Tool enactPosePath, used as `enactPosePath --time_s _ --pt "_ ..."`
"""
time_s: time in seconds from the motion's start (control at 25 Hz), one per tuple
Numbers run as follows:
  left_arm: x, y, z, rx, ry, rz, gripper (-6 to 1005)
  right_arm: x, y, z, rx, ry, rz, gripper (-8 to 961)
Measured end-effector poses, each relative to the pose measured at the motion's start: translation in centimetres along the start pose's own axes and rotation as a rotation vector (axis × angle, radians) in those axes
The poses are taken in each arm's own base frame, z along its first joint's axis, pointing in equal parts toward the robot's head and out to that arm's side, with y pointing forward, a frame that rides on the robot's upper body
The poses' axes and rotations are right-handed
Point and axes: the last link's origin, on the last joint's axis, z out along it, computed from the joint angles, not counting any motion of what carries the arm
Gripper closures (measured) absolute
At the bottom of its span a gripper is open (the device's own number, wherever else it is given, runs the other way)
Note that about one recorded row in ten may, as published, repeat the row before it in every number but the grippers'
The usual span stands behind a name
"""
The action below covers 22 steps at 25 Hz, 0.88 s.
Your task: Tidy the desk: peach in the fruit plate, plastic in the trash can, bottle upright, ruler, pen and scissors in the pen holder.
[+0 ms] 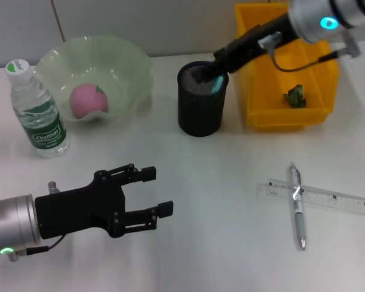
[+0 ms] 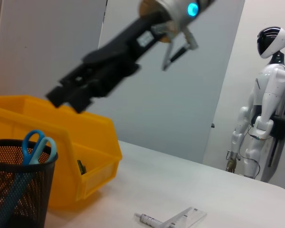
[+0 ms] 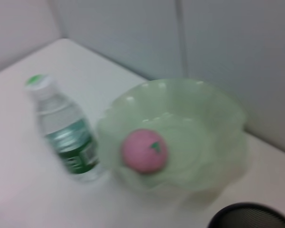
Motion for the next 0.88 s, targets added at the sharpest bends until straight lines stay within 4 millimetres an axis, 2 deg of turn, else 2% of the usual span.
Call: enactPosePath --time_s 0.04,0.08,0.16,0.24,0.28,0.44,0.88 --pt "0.0 0.0 0.0 0.0 0.0 -0.001 200 1.1 0.3 -0.9 -0.035 -0.015 -0.018 220" --pt "0.0 0.0 0.0 0.0 0.0 -0.001 200 1.1 0.3 -0.9 -0.035 -0.015 -0.018 220" --pt "-0.1 0.1 0.1 -0.002 0.001 -0.003 200 2.4 0.5 -1.6 -0.067 -0.013 -0.052 220" --pt "0.0 0.2 0.1 -0.005 0.004 -0.007 200 4.2 0.7 -2.6 -0.112 0.032 -0.112 220" --pt "0.0 0.2 0.1 -0.005 0.005 -0.01 200 4.2 0.7 -2.6 -0.112 0.032 -0.112 220" --pt "0.0 0.2 0.1 -0.008 0.007 -0.022 201 6.4 1.0 -3.6 -0.173 0.128 -0.187 219" --pt "-1.0 0.6 0.5 -0.007 -0.031 -0.02 200 9.4 0.3 -3.9 -0.179 0.245 -0.28 223"
